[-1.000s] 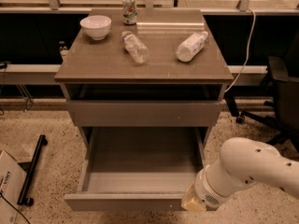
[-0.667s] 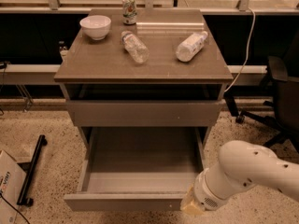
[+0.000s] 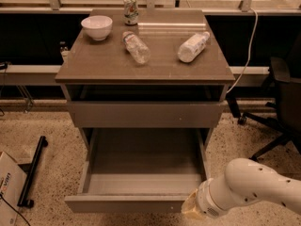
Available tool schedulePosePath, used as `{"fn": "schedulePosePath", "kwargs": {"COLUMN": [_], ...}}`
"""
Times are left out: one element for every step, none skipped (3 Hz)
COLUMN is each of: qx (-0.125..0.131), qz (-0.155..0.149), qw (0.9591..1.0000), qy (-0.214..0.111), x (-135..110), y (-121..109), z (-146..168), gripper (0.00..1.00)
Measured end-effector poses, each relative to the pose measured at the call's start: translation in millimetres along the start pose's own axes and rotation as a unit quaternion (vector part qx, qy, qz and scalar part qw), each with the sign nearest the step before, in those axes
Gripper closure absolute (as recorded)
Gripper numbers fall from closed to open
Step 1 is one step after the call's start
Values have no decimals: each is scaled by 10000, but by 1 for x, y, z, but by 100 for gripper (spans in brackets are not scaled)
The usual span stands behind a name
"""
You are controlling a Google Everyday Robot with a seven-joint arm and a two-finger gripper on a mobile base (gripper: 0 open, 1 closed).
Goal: Close middle drawer
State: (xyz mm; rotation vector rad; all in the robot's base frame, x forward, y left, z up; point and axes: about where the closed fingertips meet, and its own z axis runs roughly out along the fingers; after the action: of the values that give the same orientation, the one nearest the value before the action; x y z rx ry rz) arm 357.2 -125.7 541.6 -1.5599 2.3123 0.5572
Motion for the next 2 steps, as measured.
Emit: {"fn": "schedulePosePath", "kwargs": {"qx": [-104, -188], "qz": [45, 121], "qw": [9995, 9987], "qy": [-292, -459], "x": [13, 24], "y": [-11, -28], "z": [27, 59], "gripper": [100, 100]}}
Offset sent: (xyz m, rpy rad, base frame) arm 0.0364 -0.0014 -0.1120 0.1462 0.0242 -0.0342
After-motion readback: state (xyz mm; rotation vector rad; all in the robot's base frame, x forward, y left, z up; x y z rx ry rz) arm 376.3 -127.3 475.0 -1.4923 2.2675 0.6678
